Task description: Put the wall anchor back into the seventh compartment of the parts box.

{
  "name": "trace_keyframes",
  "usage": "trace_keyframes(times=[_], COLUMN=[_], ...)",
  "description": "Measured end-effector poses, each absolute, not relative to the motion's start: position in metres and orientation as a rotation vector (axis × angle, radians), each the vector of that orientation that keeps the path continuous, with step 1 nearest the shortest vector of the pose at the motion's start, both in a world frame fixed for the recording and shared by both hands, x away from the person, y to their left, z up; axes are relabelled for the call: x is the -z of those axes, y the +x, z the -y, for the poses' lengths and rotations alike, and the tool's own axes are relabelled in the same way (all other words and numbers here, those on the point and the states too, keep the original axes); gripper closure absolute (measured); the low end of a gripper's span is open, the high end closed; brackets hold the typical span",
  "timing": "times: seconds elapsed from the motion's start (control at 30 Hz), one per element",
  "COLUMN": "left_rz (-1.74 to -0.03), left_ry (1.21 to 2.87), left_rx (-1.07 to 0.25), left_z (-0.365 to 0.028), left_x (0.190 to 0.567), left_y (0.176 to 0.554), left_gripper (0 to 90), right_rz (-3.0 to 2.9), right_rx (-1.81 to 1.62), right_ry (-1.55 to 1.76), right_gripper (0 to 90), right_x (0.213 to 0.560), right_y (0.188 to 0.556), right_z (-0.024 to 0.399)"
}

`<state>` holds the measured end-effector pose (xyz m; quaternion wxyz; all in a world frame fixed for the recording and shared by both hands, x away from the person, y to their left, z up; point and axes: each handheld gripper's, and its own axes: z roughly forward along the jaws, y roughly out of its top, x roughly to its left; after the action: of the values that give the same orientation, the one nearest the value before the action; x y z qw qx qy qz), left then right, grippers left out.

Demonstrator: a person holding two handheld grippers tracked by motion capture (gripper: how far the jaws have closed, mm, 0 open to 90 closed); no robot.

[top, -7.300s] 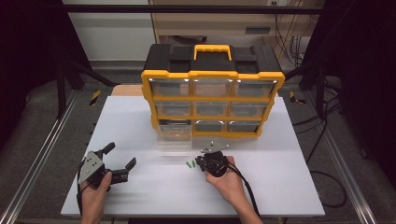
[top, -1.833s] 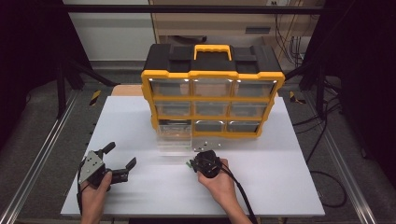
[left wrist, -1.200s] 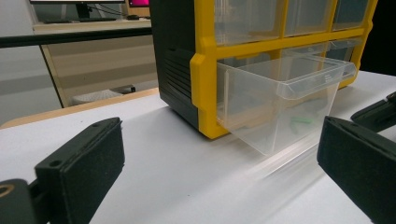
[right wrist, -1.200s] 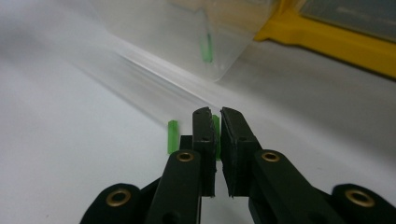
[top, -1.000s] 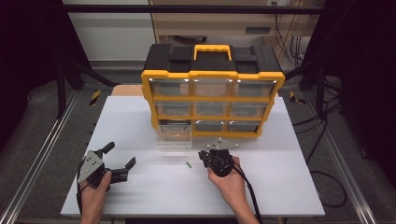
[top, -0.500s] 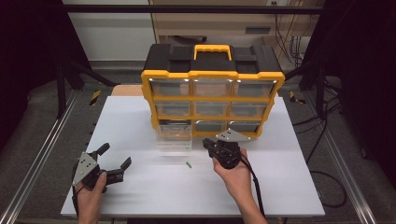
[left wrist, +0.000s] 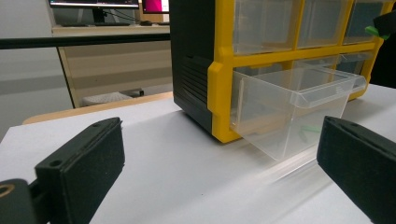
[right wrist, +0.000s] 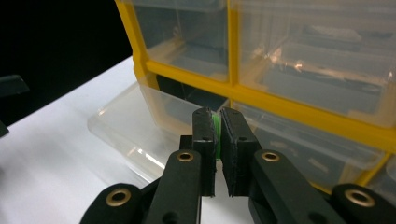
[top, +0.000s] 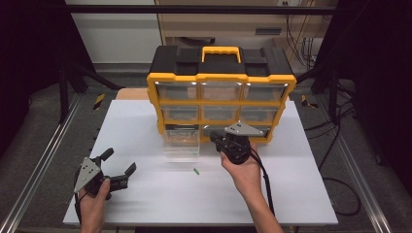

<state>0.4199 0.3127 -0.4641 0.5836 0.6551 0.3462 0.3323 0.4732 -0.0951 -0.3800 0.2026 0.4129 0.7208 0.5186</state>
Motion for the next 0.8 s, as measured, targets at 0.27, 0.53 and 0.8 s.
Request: trace_keyframes(times=[0.27, 0.53, 0.8], left_rz=[-0.81, -0.809, -0.806], left_ry=[1.532, 1.531, 1.534], left_rx=[-0.775, -0.776, -0.776], left_z=[-0.313, -0.313, -0.313], left_x=[0.464, 0.464, 0.464], left_y=[0.42, 0.419, 0.421], left_gripper=[0.9, 0.9, 0.9], right_rz=[-2.01, -2.028, -2.058], right_rx=[-1.467, -1.479, -1.478], right_ry=[1.138, 1.101, 1.091], right_gripper=[84.8, 84.8, 84.8], right_x=[0.372, 0.362, 0.36], right_y=[0.48, 0.487, 0.495], right_z=[0.086, 0.078, 0.067])
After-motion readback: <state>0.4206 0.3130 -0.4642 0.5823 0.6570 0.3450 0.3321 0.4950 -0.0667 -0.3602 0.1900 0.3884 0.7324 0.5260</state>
